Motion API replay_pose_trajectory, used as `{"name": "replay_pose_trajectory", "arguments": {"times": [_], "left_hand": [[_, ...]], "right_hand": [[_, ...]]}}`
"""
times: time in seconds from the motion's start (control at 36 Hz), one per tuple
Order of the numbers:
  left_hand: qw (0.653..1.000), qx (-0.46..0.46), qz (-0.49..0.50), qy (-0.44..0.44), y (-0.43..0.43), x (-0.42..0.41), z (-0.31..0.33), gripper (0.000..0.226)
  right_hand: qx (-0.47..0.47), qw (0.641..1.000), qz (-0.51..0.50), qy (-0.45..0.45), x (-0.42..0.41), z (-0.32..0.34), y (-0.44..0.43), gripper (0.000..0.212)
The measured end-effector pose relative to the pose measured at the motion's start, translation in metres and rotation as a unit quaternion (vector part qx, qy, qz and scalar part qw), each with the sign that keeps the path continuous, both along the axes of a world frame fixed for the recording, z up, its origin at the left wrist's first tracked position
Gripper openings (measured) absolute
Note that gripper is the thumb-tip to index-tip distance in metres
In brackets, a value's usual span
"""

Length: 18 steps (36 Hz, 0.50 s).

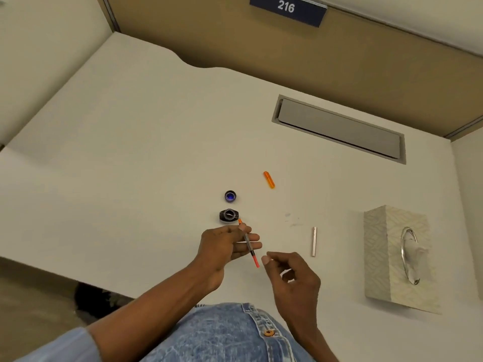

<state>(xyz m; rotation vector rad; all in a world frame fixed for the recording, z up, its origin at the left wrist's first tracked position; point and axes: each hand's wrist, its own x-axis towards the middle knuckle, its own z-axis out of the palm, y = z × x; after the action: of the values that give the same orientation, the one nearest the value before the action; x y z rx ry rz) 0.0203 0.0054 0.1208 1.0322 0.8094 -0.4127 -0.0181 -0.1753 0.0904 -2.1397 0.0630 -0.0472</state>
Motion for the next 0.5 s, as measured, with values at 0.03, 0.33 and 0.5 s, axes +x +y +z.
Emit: {"name": "replay_pose_trajectory", "arguments": {"times": [0.03,0.33,0.5], "left_hand": [[1.0,-0.006,0.008,0.002,0.001,0.0,0.0,0.024],[0.995,-0.057,0.081,0.034,0.013,0.005,-0.007,0.023],[0.991,-0.088,0.089,0.05,0.016,0.01,-0.011,0.028]], "right_hand": [[-0.001,1.0,0.016,-0.005,0.0,0.004,0.006,0.023],[-0.076,0.99,0.097,-0.07,0.012,0.01,0.033,0.018],[-0.103,0.981,0.119,-0.113,0.026,0.01,0.038,0.014]]}}
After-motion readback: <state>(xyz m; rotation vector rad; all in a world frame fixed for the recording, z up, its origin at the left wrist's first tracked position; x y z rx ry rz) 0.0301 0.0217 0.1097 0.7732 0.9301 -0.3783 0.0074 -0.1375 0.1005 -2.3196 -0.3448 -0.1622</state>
